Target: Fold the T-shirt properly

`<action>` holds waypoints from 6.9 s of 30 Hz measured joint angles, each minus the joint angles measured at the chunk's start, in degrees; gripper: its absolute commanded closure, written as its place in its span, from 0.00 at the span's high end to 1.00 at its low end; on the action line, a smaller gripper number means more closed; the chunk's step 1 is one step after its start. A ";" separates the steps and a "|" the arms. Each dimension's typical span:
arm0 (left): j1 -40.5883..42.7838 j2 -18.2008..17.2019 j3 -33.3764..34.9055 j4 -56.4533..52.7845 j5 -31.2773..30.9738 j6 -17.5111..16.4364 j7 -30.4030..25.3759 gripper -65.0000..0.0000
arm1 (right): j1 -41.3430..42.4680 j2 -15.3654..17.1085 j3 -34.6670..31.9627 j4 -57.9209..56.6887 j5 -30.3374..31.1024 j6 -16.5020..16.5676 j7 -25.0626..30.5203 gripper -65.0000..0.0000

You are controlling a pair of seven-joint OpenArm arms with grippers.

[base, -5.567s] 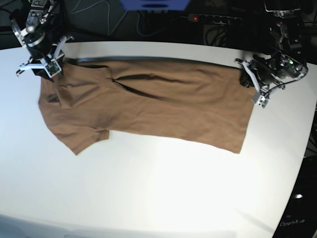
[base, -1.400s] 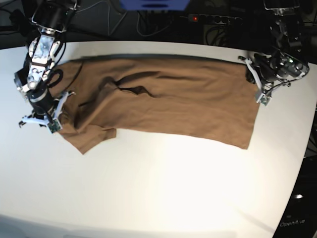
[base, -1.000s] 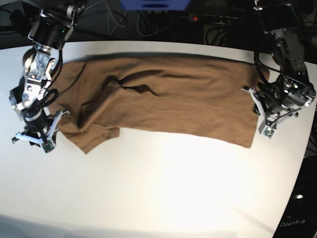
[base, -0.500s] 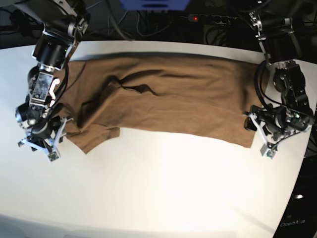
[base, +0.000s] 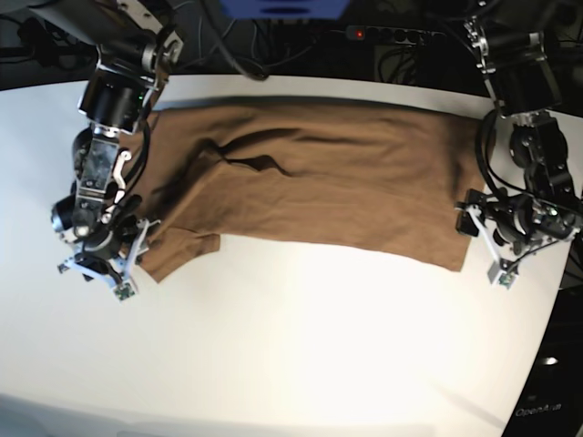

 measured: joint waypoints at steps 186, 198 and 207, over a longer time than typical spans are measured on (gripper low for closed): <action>-24.48 0.66 -0.04 -45.97 0.00 0.20 -9.49 0.05 | 11.58 4.96 1.18 -30.21 5.81 -0.04 9.20 0.02; -24.46 0.11 -0.13 -45.90 -0.44 -0.07 -9.09 0.05 | 3.65 3.87 0.11 -14.03 1.68 -0.46 3.58 0.02; -23.45 -0.48 -0.31 -45.68 -1.05 -0.57 -9.66 0.05 | -4.26 3.80 -5.38 -1.64 0.04 -0.02 0.83 0.02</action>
